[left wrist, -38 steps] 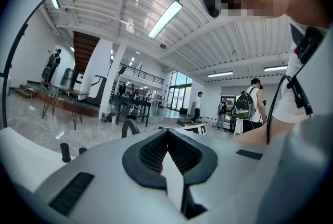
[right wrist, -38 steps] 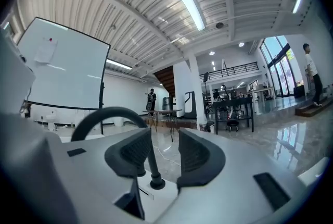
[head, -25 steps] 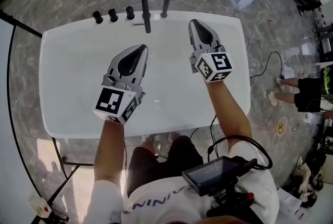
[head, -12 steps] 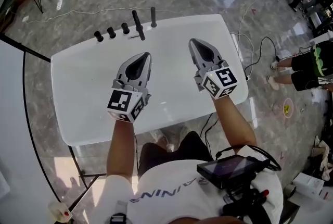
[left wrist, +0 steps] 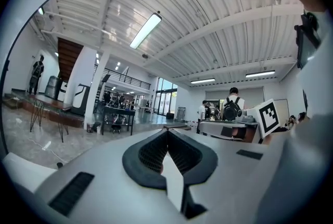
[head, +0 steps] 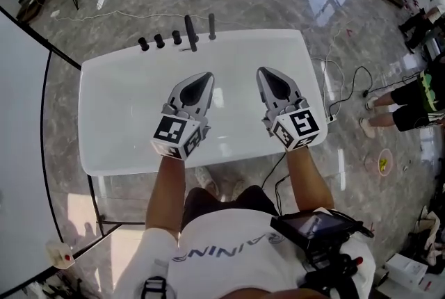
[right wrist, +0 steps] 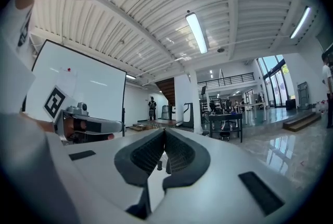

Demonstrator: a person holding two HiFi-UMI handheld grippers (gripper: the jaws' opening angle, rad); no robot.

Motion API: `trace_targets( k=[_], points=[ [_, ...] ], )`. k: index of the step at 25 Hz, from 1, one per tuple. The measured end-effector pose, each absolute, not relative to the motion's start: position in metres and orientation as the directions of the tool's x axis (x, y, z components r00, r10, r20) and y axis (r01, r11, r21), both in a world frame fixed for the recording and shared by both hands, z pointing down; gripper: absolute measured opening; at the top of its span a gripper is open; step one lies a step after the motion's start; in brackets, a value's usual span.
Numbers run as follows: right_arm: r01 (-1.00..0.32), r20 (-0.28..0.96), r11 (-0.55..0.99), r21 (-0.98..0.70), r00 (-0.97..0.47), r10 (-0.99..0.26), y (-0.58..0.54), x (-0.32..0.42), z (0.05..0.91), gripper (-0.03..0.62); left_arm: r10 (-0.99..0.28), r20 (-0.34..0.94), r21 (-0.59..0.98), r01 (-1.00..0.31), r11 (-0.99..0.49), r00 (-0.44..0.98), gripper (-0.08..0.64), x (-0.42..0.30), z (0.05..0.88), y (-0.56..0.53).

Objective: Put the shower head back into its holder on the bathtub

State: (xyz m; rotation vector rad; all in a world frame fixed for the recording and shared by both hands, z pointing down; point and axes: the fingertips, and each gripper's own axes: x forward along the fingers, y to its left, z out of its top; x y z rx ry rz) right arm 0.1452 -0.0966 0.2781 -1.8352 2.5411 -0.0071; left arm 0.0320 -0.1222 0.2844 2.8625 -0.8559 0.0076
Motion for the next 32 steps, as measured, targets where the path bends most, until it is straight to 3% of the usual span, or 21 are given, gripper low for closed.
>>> trace_targets(
  k=[15,32],
  points=[
    [-0.932,-0.036,0.362,-0.027,-0.361,-0.932,0.062,0.192,0.228,0.012,-0.583,0.015,0.108,-0.581,-0.806,0.812,0.014,0.066,0.23,0.028],
    [-0.926,-0.09,0.377,-0.011,-0.375,-0.923,0.111,0.131,0.189,0.012,-0.56,0.01,0.083,-0.559,-0.825,0.828,0.014,0.012,0.187,0.076]
  ],
)
